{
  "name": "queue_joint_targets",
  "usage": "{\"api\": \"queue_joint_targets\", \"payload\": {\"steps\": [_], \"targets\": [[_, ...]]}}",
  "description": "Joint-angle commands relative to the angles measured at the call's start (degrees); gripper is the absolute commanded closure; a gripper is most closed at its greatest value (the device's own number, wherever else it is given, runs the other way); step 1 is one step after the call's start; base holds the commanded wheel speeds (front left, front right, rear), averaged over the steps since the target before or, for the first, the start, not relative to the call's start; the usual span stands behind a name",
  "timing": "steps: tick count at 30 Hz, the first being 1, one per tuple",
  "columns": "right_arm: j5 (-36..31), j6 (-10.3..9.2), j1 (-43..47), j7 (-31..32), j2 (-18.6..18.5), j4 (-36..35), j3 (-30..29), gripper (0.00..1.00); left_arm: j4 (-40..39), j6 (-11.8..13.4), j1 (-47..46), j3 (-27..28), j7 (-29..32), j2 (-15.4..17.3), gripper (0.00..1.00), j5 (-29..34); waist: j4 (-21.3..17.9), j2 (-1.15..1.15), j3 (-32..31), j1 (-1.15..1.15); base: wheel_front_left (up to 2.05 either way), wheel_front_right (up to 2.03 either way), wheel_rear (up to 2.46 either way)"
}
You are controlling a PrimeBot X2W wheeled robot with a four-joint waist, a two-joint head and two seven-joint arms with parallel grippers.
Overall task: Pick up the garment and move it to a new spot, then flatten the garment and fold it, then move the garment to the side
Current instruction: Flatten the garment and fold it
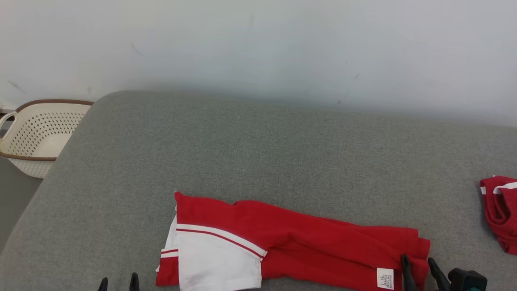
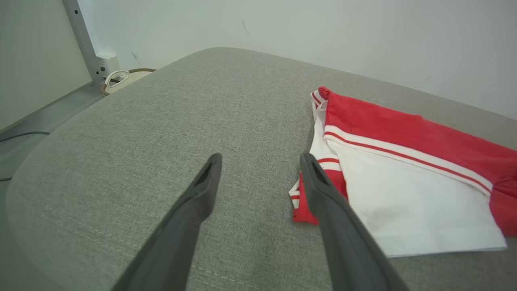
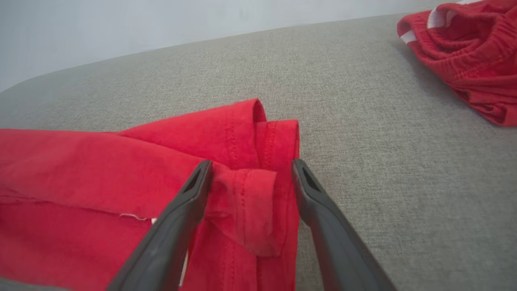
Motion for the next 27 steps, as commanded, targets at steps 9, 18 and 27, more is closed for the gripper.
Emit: {"api": "queue_joint_targets", "payload": {"steps": [9,18,27], "targets": [[-0.26,-0.07,0.56,-0.02,-0.66,5.04,-1.75,0.00,-0.05,-0.52,-0.16,-0.25,-0.01,0.04,0.00,-1.47,0.91,0.00,1.07,0.00,0.00,0.00,0.00],[2.61,-0.06,-0.74,0.09,-0.19,6.83,0.91,0.00,0.88,-1.03,-1.38,-1.21,-0.01,0.06,0.00,-1.96,1.38,0.00,2.08,0.00,0.00,0.00,0.00],[7.25,0.05,-2.17,0.47,-0.57,11.74,5.91,1.00,1.07,-1.22,-1.57,-2.60,-0.01,0.04,0.00,-1.70,1.94,0.00,2.08,0.00,0.00,0.00,0.00]]}}
